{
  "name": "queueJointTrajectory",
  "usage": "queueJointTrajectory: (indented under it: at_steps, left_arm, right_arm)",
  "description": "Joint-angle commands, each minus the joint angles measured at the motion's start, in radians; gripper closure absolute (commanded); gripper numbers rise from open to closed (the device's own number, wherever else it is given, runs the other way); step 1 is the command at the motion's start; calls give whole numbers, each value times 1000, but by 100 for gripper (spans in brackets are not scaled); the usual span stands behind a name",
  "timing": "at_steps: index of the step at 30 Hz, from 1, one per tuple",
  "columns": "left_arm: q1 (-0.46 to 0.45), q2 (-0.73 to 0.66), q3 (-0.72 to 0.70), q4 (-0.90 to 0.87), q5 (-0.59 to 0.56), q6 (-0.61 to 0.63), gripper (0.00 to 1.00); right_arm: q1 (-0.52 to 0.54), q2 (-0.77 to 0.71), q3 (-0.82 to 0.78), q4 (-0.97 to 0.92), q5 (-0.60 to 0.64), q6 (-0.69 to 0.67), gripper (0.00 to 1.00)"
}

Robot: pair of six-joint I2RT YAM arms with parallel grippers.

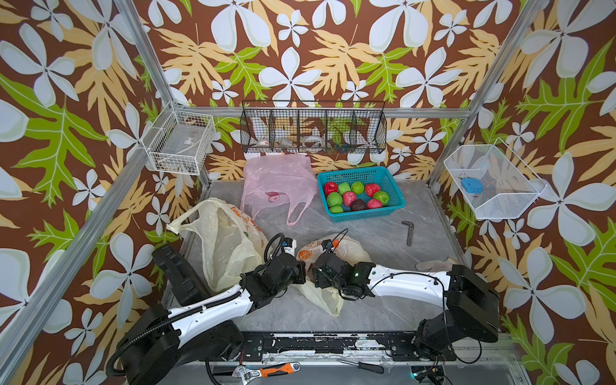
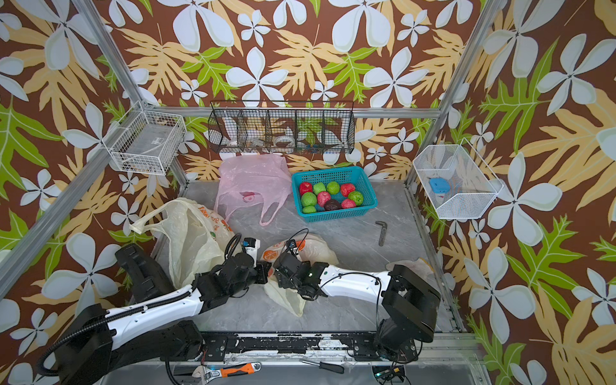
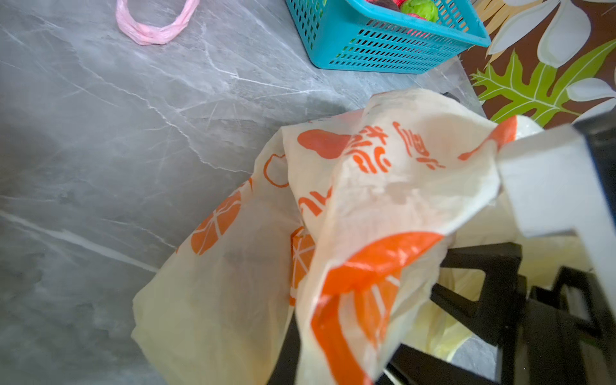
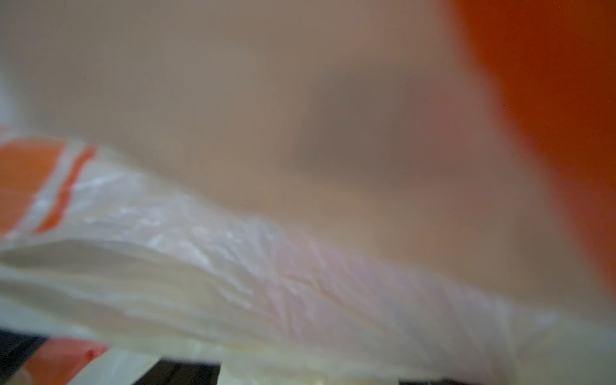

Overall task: Untie the knot of a plastic bag & take out the apple
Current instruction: Pick up the apple from the plastic bag.

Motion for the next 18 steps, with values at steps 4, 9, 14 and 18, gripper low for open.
queueJointTrajectory:
  at_steps: [4, 9, 14, 18]
  left_arm:
    - [0, 27, 15, 21, 44, -7, 100]
    - [0, 7, -4, 57, 58, -24, 100]
    - [0, 33, 14, 43, 75, -28, 100]
    - [0, 27, -14, 74, 60, -34, 100]
  right_arm:
    - [-29, 20, 1, 77, 60, 59, 21]
    - [-56, 68, -18, 163, 8, 68, 21]
    - [-68, 163, 14, 177, -70, 78, 21]
    - [-67, 186, 17, 200, -97, 59, 29]
